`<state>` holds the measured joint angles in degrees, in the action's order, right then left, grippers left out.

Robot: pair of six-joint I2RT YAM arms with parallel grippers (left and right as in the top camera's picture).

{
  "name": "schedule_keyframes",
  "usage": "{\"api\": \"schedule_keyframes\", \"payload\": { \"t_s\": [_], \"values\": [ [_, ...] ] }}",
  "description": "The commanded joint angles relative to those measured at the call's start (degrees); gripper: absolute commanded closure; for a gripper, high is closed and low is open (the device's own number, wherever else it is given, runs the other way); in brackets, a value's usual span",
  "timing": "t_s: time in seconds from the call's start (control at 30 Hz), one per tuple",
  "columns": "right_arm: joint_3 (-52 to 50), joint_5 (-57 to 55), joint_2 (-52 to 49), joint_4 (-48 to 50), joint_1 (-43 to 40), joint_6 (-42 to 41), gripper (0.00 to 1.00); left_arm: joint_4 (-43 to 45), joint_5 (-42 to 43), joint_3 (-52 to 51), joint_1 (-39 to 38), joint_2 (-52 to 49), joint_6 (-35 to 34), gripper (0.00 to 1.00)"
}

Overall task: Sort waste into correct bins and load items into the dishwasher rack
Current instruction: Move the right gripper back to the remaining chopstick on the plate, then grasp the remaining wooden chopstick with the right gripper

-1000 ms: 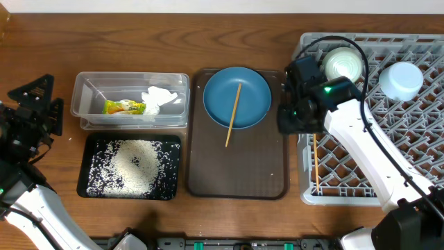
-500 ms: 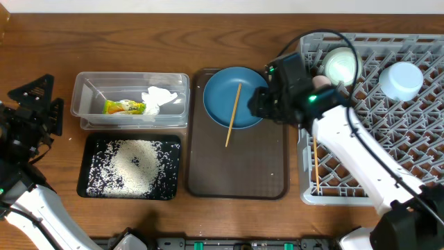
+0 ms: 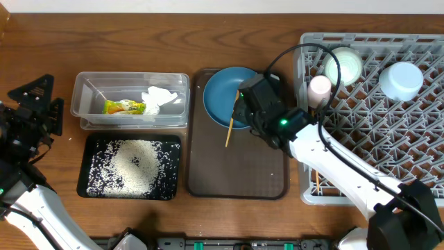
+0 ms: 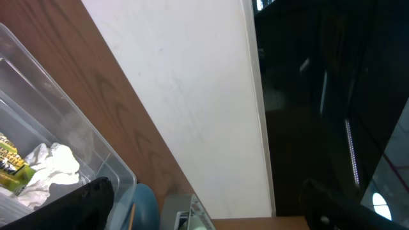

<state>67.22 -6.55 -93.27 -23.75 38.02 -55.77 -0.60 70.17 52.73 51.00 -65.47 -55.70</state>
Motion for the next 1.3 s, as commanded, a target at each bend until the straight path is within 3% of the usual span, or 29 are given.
{"api": "schedule_keyframes", "payload": {
  "t_s": [0.0,0.67,1.27],
  "values": [
    [-0.26,-3.04,-2.21,0.96,0.44,-1.86,0.62,0.24,0.76,0.74,0.24,-0.02,-0.11,0.05],
    [-0.20,-5.07,-13.53,6.60,0.07,1.84,0.63,0.24,0.76,0.74,0.24,-0.02,-0.11,0.05],
    [0.42,-5.88,-13.79,-7.78,-0.28,1.84,0.60,0.24,0.76,0.74,0.24,-0.02,-0.11,0.05]
  ]
}}
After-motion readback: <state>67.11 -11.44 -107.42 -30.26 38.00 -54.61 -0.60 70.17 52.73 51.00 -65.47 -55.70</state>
